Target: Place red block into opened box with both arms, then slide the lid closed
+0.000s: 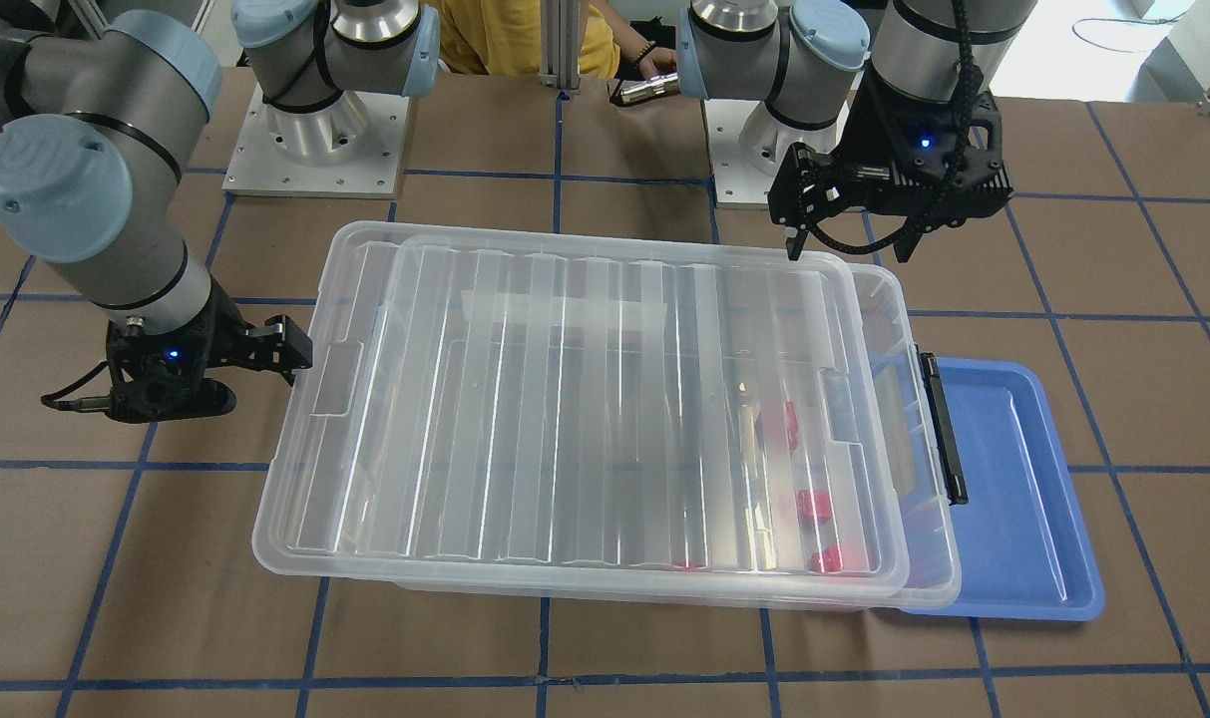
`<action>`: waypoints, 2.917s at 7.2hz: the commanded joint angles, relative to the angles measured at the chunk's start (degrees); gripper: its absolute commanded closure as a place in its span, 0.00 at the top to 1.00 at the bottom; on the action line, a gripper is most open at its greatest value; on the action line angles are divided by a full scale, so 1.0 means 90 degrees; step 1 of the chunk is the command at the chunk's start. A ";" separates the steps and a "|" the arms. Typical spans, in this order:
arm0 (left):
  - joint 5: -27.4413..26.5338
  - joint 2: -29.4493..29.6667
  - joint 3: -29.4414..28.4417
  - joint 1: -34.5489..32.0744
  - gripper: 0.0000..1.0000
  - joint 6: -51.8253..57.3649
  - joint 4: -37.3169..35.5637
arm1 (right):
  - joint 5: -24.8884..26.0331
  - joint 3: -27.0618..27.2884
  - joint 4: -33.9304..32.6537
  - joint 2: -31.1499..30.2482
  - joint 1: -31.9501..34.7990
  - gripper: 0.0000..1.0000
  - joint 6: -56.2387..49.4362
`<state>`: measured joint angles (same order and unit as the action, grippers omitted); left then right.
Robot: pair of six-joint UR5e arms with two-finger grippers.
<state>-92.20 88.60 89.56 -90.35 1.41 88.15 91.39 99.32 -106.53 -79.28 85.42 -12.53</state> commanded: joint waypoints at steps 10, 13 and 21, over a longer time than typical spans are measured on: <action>0.0000 0.0000 0.0000 0.0000 1.00 0.0000 0.0000 | 0.0089 -0.0379 0.0136 -0.0058 0.0051 1.00 0.0132; -0.0029 0.0000 -0.0010 0.0000 1.00 0.0000 0.0000 | 0.0022 -0.1385 0.1755 -0.0205 0.0089 1.00 0.0259; -0.0039 0.0000 -0.0010 0.0000 1.00 0.0000 0.0020 | -0.0076 -0.0714 0.1915 -0.1132 0.0197 1.00 0.1636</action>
<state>-92.62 88.59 89.46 -90.35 1.41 88.33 90.80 91.38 -89.19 -88.22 87.17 1.08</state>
